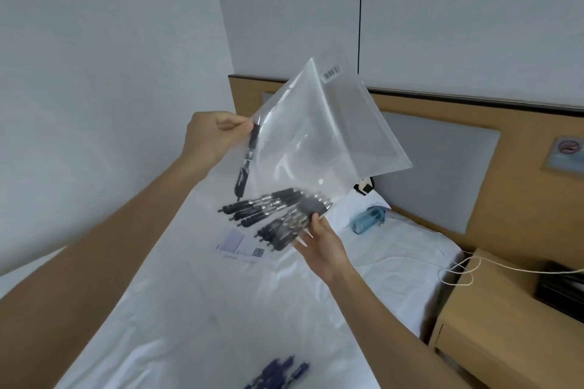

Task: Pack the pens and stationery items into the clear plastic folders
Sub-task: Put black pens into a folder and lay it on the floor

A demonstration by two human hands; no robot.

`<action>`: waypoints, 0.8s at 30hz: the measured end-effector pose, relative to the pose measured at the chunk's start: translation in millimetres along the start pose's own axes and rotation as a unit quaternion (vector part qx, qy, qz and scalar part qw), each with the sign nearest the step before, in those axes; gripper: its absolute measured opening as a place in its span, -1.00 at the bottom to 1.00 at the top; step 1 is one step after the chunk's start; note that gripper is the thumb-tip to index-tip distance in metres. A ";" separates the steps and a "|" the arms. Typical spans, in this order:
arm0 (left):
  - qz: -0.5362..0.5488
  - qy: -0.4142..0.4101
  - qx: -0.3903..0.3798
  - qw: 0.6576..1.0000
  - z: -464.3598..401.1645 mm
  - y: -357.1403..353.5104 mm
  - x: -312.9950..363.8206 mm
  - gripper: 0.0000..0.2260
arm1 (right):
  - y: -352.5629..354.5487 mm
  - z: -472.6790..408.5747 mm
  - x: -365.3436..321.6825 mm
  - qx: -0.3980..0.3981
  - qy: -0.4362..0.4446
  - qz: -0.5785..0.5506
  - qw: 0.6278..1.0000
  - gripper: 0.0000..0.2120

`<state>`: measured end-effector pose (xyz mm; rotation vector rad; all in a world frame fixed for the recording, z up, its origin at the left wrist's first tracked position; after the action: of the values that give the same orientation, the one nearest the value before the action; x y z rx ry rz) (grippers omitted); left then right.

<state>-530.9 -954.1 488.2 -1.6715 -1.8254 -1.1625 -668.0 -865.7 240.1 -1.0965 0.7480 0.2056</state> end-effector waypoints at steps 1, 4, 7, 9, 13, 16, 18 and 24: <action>0.002 0.007 0.014 1.000 -1.4 2.3 -3.1 -0.94 | 0.0 0.1 -1.4 0.000 0.004 0.004 1.000 -0.82; -0.016 0.015 0.049 0.999 -3.1 5.3 -7.8 -0.90 | -1.8 0.1 -4.9 -0.004 0.008 0.011 1.000 -0.82; -0.060 -0.001 0.074 0.995 -2.2 3.6 -5.4 -0.91 | -2.9 0.1 -5.0 -0.002 0.007 0.025 1.000 -0.82; -0.060 0.004 0.055 0.997 -3.1 -2.1 -6.8 -0.90 | -1.7 0.0 -5.3 0.003 0.008 0.026 1.000 -0.83; -0.048 -0.010 0.030 0.998 0.2 -8.9 -7.9 -0.90 | 3.0 -1.9 -8.7 0.010 0.018 0.033 0.999 -0.82; -0.035 -0.042 0.082 0.995 0.1 -3.1 -4.2 -0.85 | 1.2 -2.5 -11.6 0.002 0.022 0.050 0.998 -0.80; -0.024 -0.042 0.086 0.995 -0.9 -3.1 -3.7 -0.84 | 0.3 -2.4 -12.0 -0.003 0.024 0.059 0.998 -0.80; -0.049 -0.048 0.001 0.998 -1.0 -17.8 -1.5 -0.86 | 4.5 -3.1 -8.2 0.008 0.023 0.064 0.998 -0.81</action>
<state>-547.7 -954.7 482.3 -1.6807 -1.9875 -1.1374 -677.7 -864.6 241.4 -1.0429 0.8602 0.2829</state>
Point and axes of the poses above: each hand's wrist, its own z-axis away from the middle knuckle, its own y-axis out of the back of the hand, x = y × z, the point moved 8 cm from there along -z, towards the middle knuckle, and after that the axes turned 12 degrees about x, right-handed, at the moved point
